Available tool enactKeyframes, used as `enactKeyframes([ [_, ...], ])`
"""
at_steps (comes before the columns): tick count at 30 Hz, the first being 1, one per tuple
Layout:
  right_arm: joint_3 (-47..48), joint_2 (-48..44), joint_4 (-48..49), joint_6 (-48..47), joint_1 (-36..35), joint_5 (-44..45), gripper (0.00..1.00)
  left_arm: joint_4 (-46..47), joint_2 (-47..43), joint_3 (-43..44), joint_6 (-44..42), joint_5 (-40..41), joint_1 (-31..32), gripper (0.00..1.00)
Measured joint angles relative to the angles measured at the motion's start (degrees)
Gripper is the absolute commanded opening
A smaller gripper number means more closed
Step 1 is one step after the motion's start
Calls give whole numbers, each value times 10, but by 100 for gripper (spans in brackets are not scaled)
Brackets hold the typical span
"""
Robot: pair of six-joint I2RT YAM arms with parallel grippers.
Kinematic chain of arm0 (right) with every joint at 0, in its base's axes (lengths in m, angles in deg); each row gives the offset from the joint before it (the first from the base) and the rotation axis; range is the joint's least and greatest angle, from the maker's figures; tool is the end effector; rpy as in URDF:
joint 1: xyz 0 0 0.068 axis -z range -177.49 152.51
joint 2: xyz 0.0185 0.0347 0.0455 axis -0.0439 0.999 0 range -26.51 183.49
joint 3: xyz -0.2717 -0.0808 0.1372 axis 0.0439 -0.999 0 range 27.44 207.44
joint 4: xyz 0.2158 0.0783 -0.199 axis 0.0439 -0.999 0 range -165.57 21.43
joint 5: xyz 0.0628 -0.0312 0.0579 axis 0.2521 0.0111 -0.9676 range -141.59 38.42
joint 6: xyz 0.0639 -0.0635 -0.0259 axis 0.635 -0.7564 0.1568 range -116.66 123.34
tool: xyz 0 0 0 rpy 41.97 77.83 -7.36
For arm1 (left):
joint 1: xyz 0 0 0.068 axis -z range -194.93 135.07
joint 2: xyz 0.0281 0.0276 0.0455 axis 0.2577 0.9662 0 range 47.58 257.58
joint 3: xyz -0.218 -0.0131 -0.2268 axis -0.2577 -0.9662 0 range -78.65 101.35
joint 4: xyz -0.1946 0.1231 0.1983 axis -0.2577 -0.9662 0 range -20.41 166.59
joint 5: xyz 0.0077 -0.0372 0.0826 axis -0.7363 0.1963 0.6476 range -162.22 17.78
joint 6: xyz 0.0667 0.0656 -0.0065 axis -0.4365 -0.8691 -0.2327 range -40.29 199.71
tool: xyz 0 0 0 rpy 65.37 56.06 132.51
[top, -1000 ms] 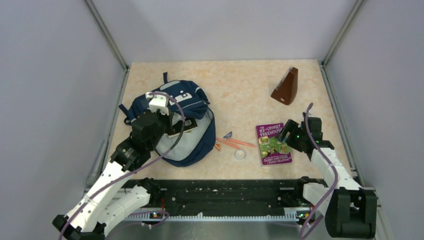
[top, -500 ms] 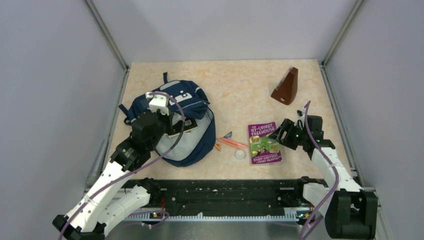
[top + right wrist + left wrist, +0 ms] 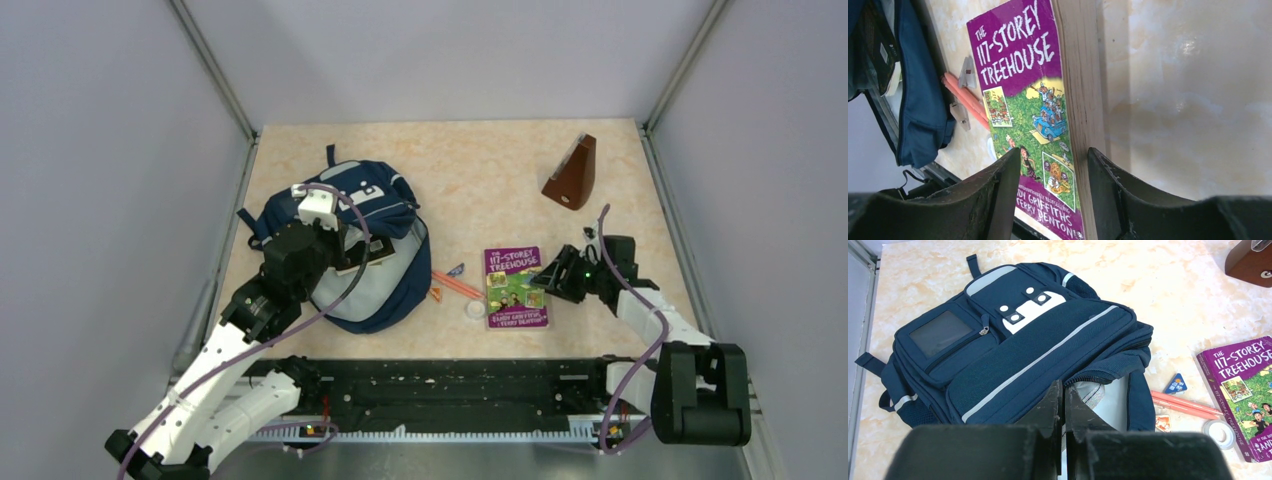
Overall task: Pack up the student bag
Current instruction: Pick up the book from the center of the board.
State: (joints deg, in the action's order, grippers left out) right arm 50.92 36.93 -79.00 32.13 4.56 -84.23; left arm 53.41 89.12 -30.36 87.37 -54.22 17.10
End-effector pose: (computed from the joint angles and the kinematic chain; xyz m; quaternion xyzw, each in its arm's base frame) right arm 0.2374 0.0371 0.1364 0.1482 0.8957 0.3325 0.2552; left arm 0.1995 -0.0941 0.3674 0.0754 0.7930 -0.0829 0.5988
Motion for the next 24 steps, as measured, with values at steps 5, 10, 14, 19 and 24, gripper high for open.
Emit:
enactKeyframes([
  [5, -6, 15, 19, 0, 0, -5, 49, 0, 0, 0, 0, 0, 0, 0],
  [10, -6, 17, 33, 8, -1, -30, 47, 0, 1, 0, 0, 0, 0, 0],
  [14, -6, 12, 36, 11, -8, -46, 47, 0, 4, 0, 0, -1, 0, 0],
  [19, -5, 7, 41, 14, -23, -54, 45, 0, 4, 0, 0, -1, 0, 0],
  [24, -5, 17, 62, 23, -51, -66, 43, 0, 4, 0, 0, -1, 0, 0],
])
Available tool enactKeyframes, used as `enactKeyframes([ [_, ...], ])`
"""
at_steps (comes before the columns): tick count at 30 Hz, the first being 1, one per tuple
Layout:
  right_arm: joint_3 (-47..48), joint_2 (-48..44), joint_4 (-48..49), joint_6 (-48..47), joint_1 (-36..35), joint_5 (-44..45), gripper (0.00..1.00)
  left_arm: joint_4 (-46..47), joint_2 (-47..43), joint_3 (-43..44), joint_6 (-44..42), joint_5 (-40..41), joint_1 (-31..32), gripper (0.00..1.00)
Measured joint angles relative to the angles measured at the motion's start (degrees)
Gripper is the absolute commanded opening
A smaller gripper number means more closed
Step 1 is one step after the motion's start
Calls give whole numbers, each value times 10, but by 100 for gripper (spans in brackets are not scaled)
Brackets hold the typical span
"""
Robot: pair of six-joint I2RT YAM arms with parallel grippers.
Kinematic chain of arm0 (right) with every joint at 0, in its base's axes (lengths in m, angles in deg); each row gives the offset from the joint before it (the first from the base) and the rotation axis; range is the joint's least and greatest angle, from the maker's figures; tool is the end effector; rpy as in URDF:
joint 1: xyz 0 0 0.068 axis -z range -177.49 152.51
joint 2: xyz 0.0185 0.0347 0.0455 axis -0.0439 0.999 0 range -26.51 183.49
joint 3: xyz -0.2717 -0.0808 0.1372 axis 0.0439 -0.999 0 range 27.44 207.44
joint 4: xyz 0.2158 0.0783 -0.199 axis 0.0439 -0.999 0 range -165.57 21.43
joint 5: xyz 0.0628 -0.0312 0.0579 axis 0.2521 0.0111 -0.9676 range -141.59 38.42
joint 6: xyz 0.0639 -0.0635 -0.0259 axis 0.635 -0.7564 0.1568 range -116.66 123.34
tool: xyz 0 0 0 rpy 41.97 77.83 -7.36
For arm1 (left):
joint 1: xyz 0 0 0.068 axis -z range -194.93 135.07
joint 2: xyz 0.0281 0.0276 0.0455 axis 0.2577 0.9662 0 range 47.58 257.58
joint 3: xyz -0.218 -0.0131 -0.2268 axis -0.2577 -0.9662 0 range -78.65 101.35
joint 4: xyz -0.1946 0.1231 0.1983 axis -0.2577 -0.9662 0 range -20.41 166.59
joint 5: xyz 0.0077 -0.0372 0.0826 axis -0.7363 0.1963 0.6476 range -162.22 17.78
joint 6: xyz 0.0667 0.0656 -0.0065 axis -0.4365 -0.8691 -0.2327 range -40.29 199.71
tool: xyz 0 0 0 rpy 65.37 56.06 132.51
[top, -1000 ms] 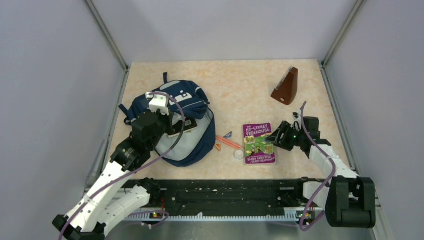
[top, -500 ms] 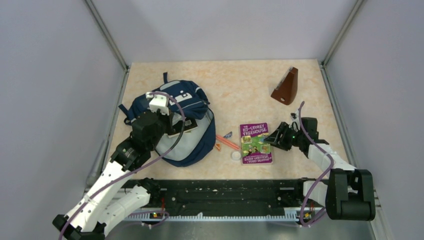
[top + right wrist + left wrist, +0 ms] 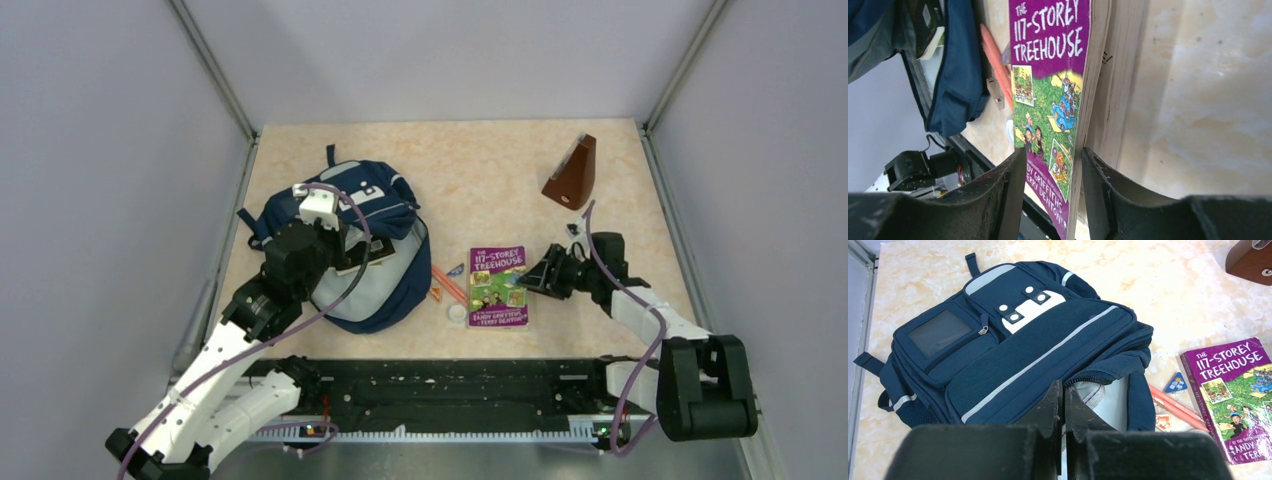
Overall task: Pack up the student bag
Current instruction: Pick up the book from the center of the board.
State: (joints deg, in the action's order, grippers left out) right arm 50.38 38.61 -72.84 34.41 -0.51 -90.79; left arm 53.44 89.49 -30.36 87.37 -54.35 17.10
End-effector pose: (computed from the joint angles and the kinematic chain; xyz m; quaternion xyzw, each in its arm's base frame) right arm 0.2388 0.0660 0.1411 0.0912 0.8789 0.4004 0.2427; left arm 0.2008 -0.0951 0.3661 0.0769 0.7946 -0.0828 0.5965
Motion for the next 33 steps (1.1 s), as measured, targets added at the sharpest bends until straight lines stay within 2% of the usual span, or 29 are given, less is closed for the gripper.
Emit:
enactKeyframes([
  [16, -5, 44, 143, 67, -38, -4, 32, 0, 0, 0, 0, 0, 0, 0],
  [33, -5, 147, 217, 72, -90, 12, 30, 0, 4, 0, 0, 0, 0, 0],
])
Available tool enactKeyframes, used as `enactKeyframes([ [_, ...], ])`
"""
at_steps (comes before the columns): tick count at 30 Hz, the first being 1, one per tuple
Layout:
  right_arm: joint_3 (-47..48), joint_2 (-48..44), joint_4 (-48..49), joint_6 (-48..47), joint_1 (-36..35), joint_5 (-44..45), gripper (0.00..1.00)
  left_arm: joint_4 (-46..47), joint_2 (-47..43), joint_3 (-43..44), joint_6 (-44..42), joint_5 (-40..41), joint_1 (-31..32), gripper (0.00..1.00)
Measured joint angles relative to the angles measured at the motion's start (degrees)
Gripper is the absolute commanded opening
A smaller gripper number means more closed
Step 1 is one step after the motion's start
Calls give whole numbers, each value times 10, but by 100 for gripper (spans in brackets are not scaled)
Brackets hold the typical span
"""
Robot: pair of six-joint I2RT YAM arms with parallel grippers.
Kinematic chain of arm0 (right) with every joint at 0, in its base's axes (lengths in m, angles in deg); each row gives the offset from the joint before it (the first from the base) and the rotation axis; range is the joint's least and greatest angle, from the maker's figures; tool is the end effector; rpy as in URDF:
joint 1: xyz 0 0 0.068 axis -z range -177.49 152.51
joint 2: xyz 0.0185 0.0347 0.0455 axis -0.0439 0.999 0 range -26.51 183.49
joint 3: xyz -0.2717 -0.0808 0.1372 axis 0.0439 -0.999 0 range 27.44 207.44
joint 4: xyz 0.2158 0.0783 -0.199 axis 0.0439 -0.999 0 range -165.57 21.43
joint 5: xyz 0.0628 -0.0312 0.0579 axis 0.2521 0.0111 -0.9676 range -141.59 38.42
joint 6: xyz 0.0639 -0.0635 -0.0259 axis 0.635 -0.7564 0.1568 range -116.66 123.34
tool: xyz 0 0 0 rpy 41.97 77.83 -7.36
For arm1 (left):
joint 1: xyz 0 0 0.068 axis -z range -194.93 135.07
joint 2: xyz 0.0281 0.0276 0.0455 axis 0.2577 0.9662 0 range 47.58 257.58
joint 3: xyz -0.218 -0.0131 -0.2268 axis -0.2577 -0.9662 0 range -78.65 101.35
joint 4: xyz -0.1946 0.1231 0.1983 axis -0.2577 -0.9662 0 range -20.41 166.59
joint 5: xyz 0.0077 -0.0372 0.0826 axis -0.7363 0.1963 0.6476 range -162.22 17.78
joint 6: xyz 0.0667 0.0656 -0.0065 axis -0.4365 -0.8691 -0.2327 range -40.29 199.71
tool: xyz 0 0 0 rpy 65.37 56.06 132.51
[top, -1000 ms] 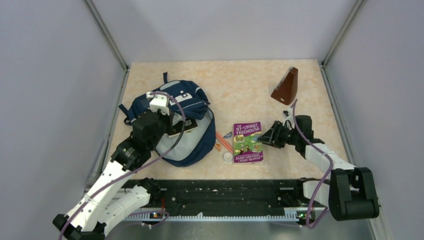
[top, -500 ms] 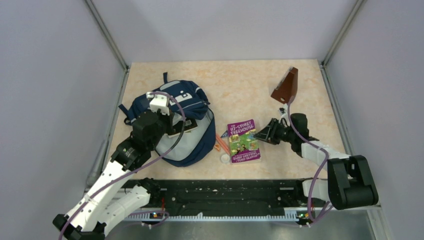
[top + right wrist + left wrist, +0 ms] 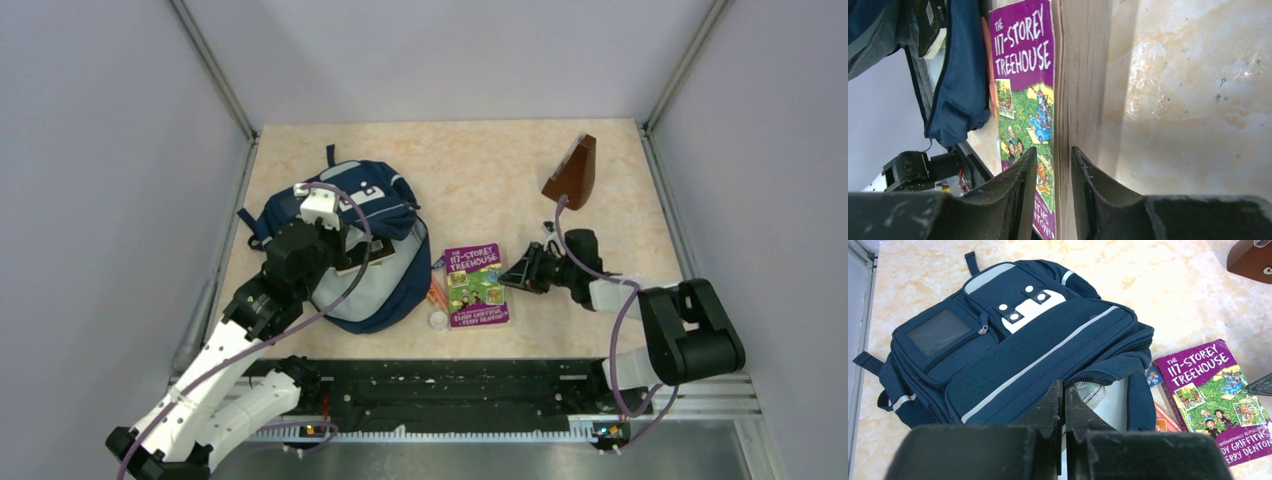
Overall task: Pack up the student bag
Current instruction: Pick up the book from the center of the board.
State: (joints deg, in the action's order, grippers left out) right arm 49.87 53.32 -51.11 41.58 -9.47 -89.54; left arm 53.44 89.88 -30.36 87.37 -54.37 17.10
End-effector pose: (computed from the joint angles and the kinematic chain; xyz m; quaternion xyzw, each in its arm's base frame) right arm 0.2634 0.1090 0.1139 0.0606 0.8657 0.4366 0.2372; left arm 0.2023 -0.0961 0.3648 0.0778 0.7965 -0.0817 0.5940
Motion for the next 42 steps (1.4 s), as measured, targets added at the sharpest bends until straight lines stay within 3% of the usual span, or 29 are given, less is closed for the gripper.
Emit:
enactKeyframes([
  [5, 2, 17, 10, 3, -11, 15, 33, 0, 0, 0, 0, 0, 0, 0],
  [10, 14, 17, -26, -17, -33, 78, 50, 0, 3, 0, 0, 0, 0, 0],
  [13, 21, 14, -35, -25, -37, 86, 55, 0, 4, 0, 0, 0, 0, 0],
  [21, 32, 15, -38, -38, -81, 96, 54, 0, 7, 0, 0, -1, 0, 0],
  [42, 32, -17, 10, 59, -103, 75, 50, 0, 7, 0, 0, 2, 0, 0],
])
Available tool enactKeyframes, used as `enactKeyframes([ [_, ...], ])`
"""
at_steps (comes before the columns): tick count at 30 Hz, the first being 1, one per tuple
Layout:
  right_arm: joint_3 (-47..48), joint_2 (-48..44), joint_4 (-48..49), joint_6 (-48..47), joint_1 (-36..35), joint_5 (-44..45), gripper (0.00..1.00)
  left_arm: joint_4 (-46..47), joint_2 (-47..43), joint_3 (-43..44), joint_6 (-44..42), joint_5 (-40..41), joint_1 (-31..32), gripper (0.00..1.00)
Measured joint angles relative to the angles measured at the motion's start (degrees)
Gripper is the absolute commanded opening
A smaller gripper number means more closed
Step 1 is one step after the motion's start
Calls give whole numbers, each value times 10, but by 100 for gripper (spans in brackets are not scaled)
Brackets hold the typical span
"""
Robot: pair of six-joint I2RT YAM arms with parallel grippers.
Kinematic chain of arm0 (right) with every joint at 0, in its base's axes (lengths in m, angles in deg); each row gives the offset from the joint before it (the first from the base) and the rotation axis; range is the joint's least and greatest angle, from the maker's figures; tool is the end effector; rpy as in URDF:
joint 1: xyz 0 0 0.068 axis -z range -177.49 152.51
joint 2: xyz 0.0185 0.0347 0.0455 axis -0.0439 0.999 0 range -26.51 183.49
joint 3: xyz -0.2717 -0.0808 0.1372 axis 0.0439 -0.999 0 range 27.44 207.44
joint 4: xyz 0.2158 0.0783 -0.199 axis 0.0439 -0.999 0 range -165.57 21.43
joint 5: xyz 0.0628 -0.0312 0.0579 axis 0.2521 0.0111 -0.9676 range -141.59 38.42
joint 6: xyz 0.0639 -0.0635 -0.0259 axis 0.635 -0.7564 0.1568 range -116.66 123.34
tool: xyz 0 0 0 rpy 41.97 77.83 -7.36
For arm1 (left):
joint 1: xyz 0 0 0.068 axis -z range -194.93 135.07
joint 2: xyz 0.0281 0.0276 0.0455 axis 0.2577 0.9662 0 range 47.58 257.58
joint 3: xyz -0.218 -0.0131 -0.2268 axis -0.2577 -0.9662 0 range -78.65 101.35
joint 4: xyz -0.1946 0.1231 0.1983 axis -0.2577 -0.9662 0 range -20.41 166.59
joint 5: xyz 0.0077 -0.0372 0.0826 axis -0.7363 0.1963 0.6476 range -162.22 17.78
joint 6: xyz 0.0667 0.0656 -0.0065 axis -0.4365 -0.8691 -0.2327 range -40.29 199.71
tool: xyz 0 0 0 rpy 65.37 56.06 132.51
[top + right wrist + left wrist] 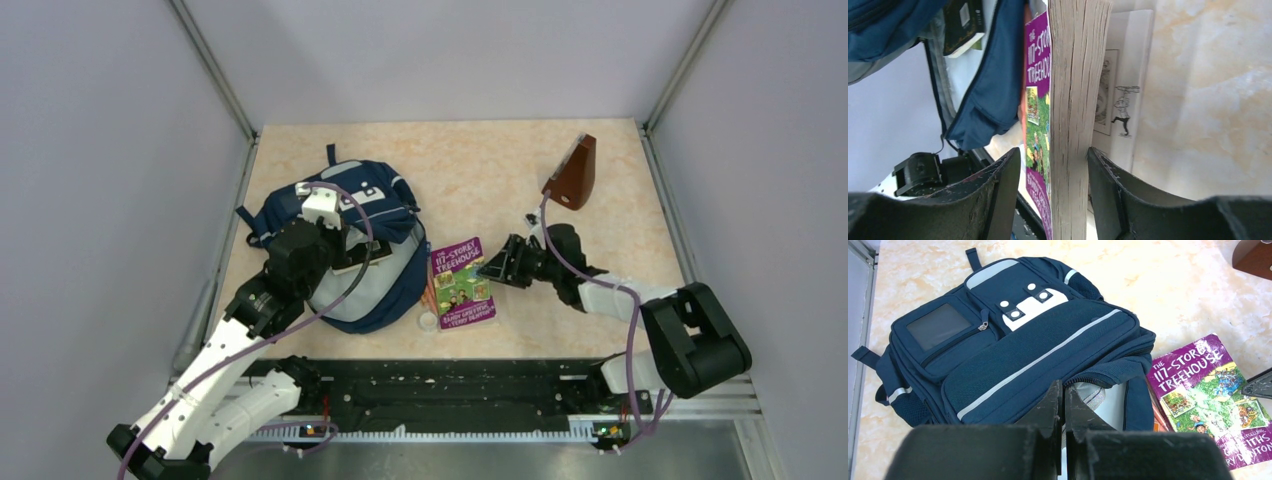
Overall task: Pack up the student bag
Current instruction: Pick up the book from the center of the board.
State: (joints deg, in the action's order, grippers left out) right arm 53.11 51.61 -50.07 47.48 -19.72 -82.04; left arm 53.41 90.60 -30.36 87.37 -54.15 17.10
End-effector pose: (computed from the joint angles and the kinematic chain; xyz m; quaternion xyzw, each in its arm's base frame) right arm 0.2641 0.1542 0.1391 0.0406 0.8597 0.4422 0.2525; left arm 0.2050 -0.0974 0.3621 0.0783 0.8001 -0.0779 0.5897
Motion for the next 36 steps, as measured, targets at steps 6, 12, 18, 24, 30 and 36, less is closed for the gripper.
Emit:
enactKeyframes([
  [6, 0, 6, 57, 31, -14, -6, 47, 0, 0, 0, 0, 1, 0, 0],
  [12, 0, 40, 86, 35, -33, -1, 45, -2, 0, 0, 0, 6, 0, 0],
  [18, 7, 97, 80, 24, -54, 11, 44, -4, 0, 0, 0, 9, 0, 0],
  [24, 22, 137, 90, 24, -62, 10, 32, -4, 0, 0, 0, 9, 0, 0],
  [30, 26, 154, 120, 38, -66, 3, 13, -4, 0, 0, 0, 11, 0, 0],
  [36, 26, 154, 136, 48, -76, 1, 0, -4, 0, 0, 0, 11, 0, 0],
])
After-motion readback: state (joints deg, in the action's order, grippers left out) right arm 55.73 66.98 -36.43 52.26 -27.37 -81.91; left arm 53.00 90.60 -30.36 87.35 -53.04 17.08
